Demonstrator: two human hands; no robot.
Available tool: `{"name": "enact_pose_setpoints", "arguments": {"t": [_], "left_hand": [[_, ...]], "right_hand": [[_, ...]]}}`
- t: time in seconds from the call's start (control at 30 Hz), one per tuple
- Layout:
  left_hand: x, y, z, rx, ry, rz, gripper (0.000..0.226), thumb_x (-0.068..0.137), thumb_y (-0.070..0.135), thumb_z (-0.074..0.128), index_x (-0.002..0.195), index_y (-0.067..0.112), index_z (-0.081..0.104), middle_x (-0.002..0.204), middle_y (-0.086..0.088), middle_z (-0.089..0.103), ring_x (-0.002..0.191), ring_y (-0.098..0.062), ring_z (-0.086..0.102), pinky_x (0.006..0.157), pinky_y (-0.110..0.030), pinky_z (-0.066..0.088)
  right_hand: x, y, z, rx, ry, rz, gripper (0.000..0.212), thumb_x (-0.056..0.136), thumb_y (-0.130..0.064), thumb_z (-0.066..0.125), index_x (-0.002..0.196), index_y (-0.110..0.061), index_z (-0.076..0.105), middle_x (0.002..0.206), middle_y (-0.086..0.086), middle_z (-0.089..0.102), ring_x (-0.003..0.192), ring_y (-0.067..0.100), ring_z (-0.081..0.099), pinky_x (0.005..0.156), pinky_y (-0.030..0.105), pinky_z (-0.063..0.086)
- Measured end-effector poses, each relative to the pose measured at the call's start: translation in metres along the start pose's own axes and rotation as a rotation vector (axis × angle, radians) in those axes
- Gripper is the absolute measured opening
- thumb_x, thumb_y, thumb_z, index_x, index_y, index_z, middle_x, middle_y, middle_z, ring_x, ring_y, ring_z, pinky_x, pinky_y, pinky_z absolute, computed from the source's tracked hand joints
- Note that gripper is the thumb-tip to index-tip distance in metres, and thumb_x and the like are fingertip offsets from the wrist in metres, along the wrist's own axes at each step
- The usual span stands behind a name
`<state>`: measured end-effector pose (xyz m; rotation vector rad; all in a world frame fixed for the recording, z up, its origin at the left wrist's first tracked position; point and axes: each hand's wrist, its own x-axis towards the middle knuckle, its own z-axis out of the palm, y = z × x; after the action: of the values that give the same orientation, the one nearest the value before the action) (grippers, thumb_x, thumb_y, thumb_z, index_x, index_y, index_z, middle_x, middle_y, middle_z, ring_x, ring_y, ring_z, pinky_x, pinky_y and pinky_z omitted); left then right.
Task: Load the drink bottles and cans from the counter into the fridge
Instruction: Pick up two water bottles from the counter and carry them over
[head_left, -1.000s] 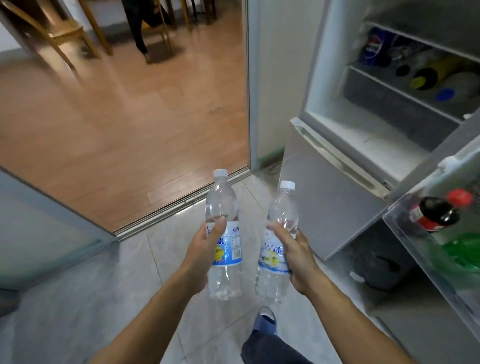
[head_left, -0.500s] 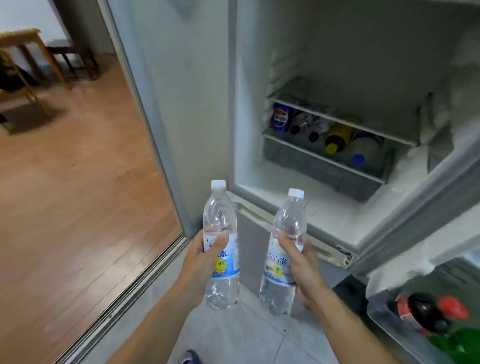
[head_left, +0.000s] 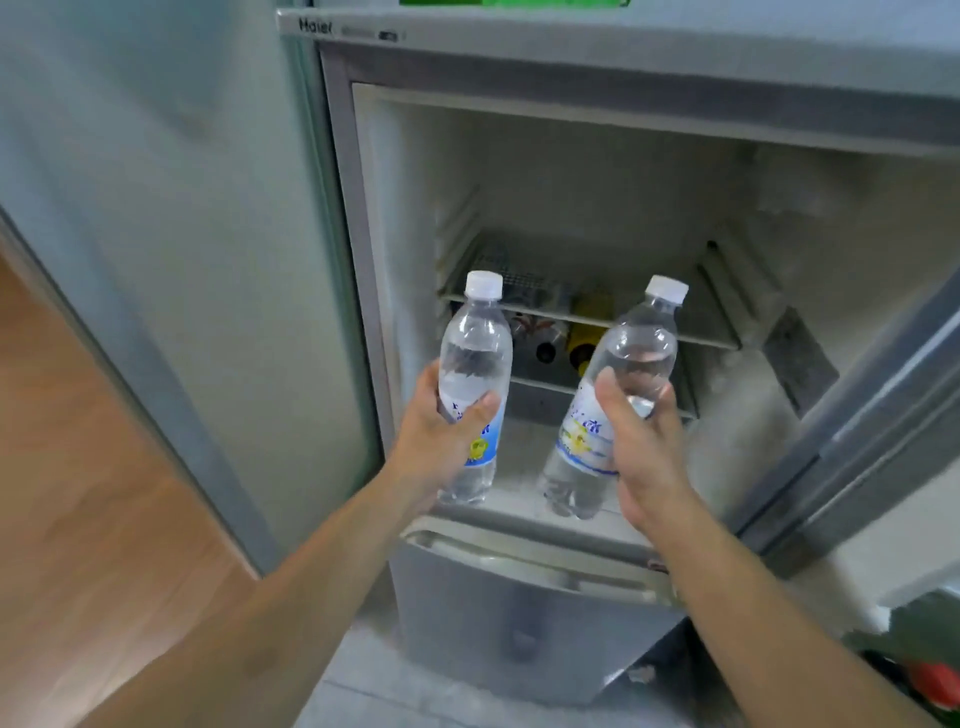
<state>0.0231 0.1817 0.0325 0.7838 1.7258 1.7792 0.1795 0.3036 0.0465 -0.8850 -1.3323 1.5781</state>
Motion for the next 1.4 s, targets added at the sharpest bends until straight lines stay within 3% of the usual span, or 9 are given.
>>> {"name": "enact_pose_setpoints", "arguments": {"t": [0.13, 0.27, 0.4, 0.6, 0.77, 0.97, 1.17, 1.3, 1.4], "left_hand": [[0.058, 0.026, 0.013, 0.011, 0.062, 0.119, 0.032, 0.086, 0.022, 0.074, 0.104, 0.036, 0.052, 0.085, 0.020, 0.070, 0.073, 0.006, 0.068, 0.058, -0.008, 0.049], [0.121, 0.051, 0.023, 0.055, 0.141, 0.191, 0.035, 0.081, 0.030, 0.077, 0.107, 0.032, 0.054, 0.079, 0.019, 0.072, 0.072, -0.009, 0.070, 0.060, -0.023, 0.057], [0.182, 0.075, 0.039, 0.053, 0.147, 0.259, 0.039, 0.079, 0.035, 0.076, 0.109, 0.042, 0.051, 0.103, 0.015, 0.068, 0.092, -0.002, 0.068, 0.075, -0.023, 0.057], [0.253, 0.071, 0.068, 0.144, 0.221, 0.407, 0.050, 0.086, 0.020, 0.073, 0.131, 0.013, 0.052, 0.118, 0.002, 0.061, 0.107, -0.006, 0.057, 0.094, -0.024, 0.048], [0.277, 0.068, 0.068, 0.252, 0.201, 0.416, 0.054, 0.083, 0.020, 0.076, 0.129, 0.007, 0.053, 0.100, 0.023, 0.053, 0.086, 0.020, 0.052, 0.071, 0.005, 0.040], [0.275, 0.069, 0.045, 0.717, 0.078, 0.254, 0.083, 0.075, 0.031, 0.082, 0.140, 0.012, 0.034, 0.132, -0.007, 0.058, 0.113, -0.025, 0.060, 0.078, -0.028, 0.047], [0.285, 0.067, 0.065, 0.642, 0.228, 0.276, 0.071, 0.083, 0.022, 0.076, 0.140, 0.013, 0.035, 0.134, -0.010, 0.056, 0.118, -0.028, 0.058, 0.083, -0.028, 0.047], [0.302, 0.061, 0.074, 0.592, 0.238, 0.277, 0.075, 0.086, 0.021, 0.072, 0.145, 0.012, 0.027, 0.133, -0.014, 0.055, 0.118, -0.030, 0.057, 0.097, -0.043, 0.050], [0.318, 0.055, 0.078, 0.596, 0.248, 0.294, 0.075, 0.089, 0.021, 0.069, 0.148, 0.014, 0.024, 0.136, -0.014, 0.053, 0.121, -0.031, 0.056, 0.098, -0.042, 0.049]], "right_hand": [[0.063, -0.024, 0.027, 0.004, -0.012, -0.144, 0.052, 0.060, -0.052, 0.079, 0.102, -0.032, 0.056, 0.094, -0.016, 0.073, 0.089, 0.001, 0.071, 0.072, 0.018, 0.055], [0.136, -0.044, 0.053, -0.039, -0.106, -0.159, 0.082, 0.064, -0.061, 0.081, 0.129, -0.022, 0.051, 0.127, 0.001, 0.064, 0.113, 0.016, 0.064, 0.094, 0.035, 0.055], [0.200, -0.059, 0.075, -0.017, -0.127, -0.171, 0.059, 0.081, -0.039, 0.078, 0.128, -0.025, 0.044, 0.122, 0.001, 0.062, 0.109, 0.018, 0.063, 0.078, 0.031, 0.058], [0.259, -0.051, 0.103, -0.139, -0.109, -0.211, 0.060, 0.085, -0.039, 0.075, 0.134, -0.021, 0.045, 0.123, 0.001, 0.062, 0.109, 0.020, 0.065, 0.078, 0.027, 0.057], [0.272, -0.036, 0.098, -0.221, -0.235, -0.328, 0.055, 0.079, -0.033, 0.082, 0.125, -0.027, 0.051, 0.110, -0.019, 0.064, 0.096, -0.008, 0.067, 0.070, 0.009, 0.053], [0.278, -0.008, 0.078, -0.541, -0.315, -0.216, 0.070, 0.070, -0.037, 0.087, 0.130, -0.022, 0.054, 0.120, -0.009, 0.066, 0.096, 0.000, 0.065, 0.075, 0.019, 0.054], [0.295, -0.019, 0.094, -0.627, -0.284, -0.236, 0.059, 0.078, -0.031, 0.083, 0.131, -0.018, 0.058, 0.126, 0.000, 0.065, 0.103, 0.014, 0.065, 0.089, 0.031, 0.057], [0.309, -0.019, 0.103, -0.599, -0.197, -0.192, 0.056, 0.082, -0.031, 0.080, 0.129, -0.015, 0.054, 0.115, 0.002, 0.061, 0.083, 0.011, 0.062, 0.061, 0.026, 0.057], [0.322, -0.014, 0.108, -0.594, -0.166, -0.185, 0.059, 0.083, -0.028, 0.080, 0.132, -0.012, 0.052, 0.128, 0.010, 0.061, 0.104, 0.024, 0.065, 0.079, 0.041, 0.060]]}}
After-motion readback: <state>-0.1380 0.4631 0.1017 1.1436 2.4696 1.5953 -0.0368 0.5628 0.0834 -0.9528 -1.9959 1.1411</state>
